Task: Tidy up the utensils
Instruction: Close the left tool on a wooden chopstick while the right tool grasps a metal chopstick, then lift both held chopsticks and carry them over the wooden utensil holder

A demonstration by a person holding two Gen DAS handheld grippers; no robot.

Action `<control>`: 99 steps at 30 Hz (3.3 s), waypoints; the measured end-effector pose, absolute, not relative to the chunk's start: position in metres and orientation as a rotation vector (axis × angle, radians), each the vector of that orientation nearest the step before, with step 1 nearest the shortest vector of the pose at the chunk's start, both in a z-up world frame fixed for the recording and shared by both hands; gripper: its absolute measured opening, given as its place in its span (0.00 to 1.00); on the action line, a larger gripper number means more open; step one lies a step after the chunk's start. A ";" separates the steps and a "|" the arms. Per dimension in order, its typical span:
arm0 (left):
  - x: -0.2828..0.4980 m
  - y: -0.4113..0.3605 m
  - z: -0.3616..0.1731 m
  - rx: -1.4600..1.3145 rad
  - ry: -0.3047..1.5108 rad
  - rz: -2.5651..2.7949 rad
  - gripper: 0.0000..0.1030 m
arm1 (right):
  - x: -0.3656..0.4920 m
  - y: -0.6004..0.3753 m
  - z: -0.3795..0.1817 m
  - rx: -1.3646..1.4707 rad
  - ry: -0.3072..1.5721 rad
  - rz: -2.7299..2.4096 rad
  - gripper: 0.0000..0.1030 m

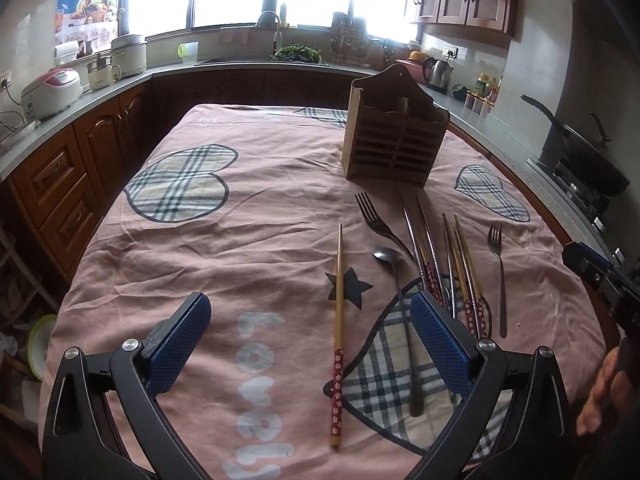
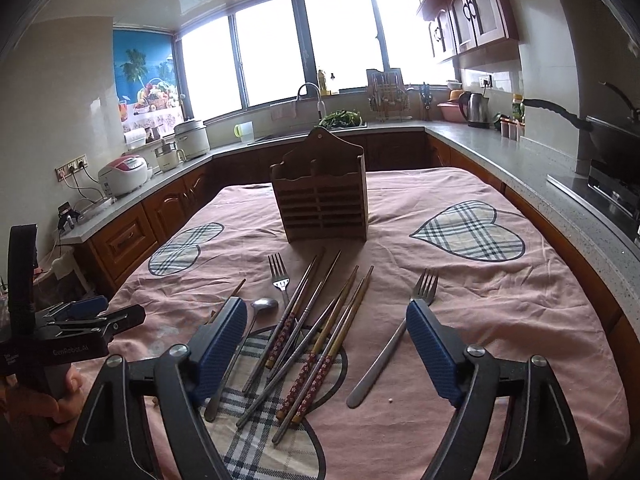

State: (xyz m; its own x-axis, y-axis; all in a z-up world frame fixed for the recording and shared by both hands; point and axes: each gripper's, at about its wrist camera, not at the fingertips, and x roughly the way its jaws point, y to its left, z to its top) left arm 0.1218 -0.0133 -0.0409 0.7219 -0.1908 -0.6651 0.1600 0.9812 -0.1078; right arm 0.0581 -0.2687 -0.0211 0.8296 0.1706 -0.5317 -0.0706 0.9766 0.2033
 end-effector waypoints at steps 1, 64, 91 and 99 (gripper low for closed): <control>0.127 -0.015 -0.043 -0.035 0.749 -0.199 0.95 | 0.065 -0.271 -0.024 0.191 0.594 0.130 0.68; 0.220 -0.029 -0.026 -0.052 0.869 -0.409 0.04 | 0.230 -0.277 -0.022 0.407 0.790 0.295 0.04; 0.134 0.000 0.038 -0.123 0.628 -0.380 0.04 | 0.117 -0.282 0.050 0.400 0.591 0.357 0.04; 0.137 -0.003 0.053 -0.126 0.572 -0.369 0.04 | 0.116 -0.289 0.068 0.385 0.530 0.324 0.04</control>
